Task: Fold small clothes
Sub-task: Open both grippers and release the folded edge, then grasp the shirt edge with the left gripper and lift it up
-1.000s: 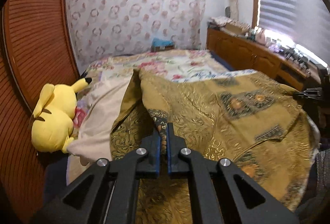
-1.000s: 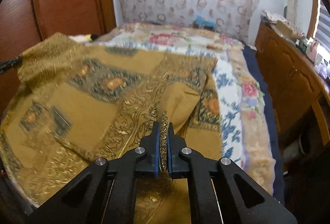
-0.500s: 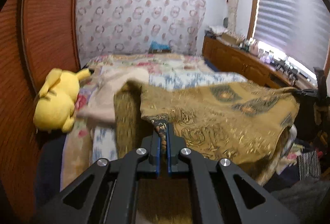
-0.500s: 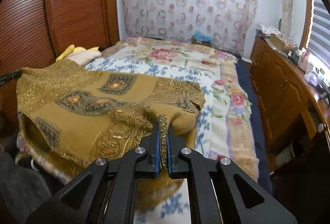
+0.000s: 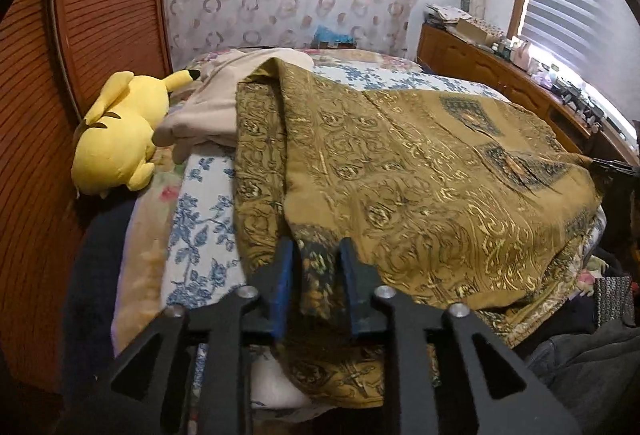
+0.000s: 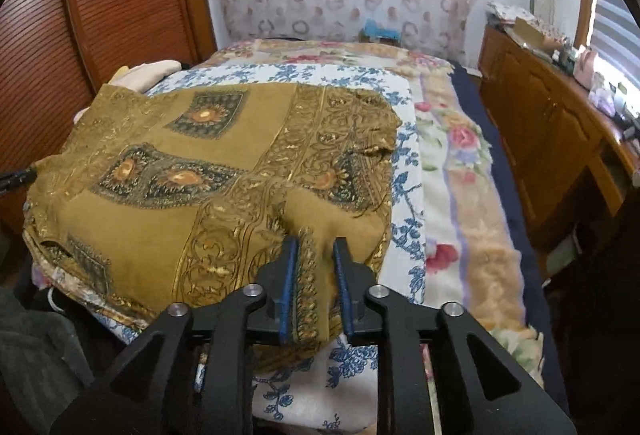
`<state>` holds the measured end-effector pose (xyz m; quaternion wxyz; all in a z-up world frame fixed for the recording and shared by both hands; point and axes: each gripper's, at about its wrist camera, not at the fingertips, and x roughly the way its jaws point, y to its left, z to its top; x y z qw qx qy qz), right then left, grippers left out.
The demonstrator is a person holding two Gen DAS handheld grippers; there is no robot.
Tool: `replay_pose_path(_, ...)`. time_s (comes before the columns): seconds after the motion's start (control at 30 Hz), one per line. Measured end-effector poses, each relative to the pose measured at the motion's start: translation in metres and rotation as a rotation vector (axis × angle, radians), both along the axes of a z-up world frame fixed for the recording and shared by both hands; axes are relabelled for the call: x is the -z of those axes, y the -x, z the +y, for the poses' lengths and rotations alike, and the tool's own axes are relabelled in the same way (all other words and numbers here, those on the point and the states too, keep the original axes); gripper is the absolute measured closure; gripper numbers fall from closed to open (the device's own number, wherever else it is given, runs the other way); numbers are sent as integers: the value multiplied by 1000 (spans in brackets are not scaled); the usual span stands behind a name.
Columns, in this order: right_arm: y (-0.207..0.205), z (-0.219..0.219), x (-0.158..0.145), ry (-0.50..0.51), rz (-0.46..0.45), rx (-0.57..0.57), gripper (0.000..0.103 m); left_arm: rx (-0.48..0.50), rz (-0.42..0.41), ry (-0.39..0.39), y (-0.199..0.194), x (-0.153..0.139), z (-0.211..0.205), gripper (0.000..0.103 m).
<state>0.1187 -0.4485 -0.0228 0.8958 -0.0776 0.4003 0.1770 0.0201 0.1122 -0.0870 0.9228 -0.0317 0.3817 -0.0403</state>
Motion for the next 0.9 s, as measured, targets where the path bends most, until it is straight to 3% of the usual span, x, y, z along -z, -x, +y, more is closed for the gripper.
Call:
replay_pose_path(0.1, 2, 1, -9, 11, -34, 12, 70, -20, -7, 21, -2, -2, 8, 66)
replay_pose_path(0.3, 4, 15, -16, 6, -71, -4, 56, -30, 36, 42, -10, 11, 15, 58)
replay_pose_path(0.53, 4, 54, -9, -11, -71, -88, 54, -56, 103, 70, -15, 36, 20, 56)
replay_pose_path(0.9, -7, 115, 20, -21, -30, -179, 45, -60, 62, 35, -12, 39, 17, 52)
